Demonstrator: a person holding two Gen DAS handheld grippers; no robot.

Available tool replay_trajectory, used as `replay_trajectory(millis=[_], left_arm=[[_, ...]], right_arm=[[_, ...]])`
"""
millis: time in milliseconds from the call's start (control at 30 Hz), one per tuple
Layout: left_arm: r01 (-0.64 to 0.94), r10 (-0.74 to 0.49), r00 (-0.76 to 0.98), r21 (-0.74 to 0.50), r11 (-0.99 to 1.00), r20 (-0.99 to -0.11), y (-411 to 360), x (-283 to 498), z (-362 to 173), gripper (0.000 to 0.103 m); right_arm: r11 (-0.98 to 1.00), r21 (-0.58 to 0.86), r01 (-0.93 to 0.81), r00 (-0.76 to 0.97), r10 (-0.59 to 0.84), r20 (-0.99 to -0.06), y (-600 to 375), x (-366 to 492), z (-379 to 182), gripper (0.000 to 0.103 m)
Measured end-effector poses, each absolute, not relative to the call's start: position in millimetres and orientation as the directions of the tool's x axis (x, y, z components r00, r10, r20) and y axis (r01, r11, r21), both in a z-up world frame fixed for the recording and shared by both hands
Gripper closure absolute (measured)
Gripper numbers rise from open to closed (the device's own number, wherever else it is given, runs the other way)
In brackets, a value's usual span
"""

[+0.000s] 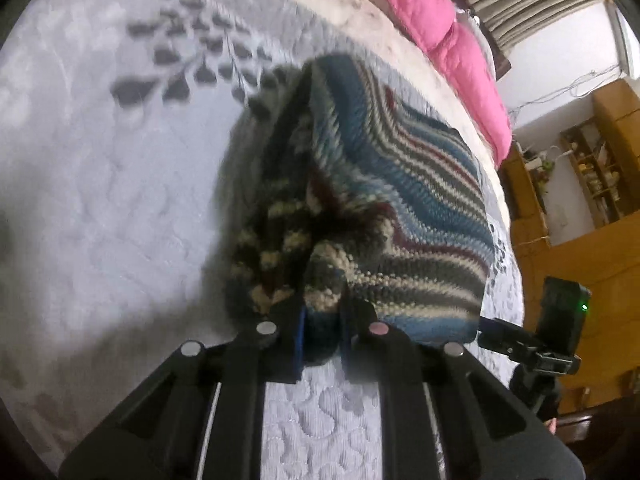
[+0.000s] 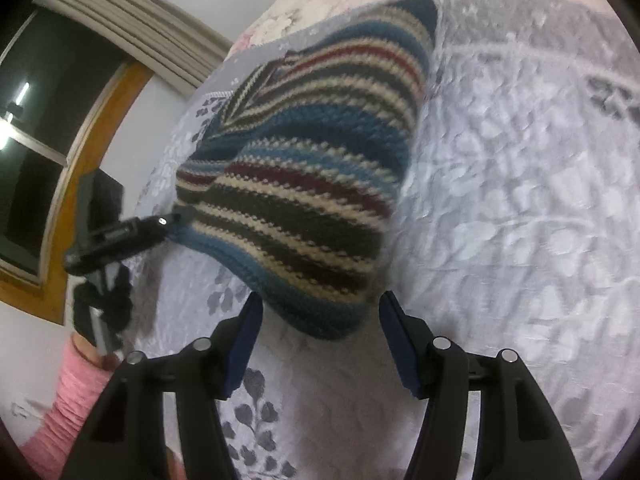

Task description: Fold small clothes

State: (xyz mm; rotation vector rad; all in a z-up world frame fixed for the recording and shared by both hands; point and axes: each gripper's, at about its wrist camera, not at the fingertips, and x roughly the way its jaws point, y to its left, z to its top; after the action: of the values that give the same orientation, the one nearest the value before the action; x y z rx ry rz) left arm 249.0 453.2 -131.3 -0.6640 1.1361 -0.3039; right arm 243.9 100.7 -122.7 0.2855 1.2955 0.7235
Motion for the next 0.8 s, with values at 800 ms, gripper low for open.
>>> replay_trajectory(millis=[800], left_arm=[[-0.090, -0.565, 0.422, -0.653, 0.752, -0.709, 459, 241, -118, 0.061]], right_arm=[[0.780, 0.529, -0.335, 0.075, 0.582, -0.810, 105, 245, -137, 0.060]])
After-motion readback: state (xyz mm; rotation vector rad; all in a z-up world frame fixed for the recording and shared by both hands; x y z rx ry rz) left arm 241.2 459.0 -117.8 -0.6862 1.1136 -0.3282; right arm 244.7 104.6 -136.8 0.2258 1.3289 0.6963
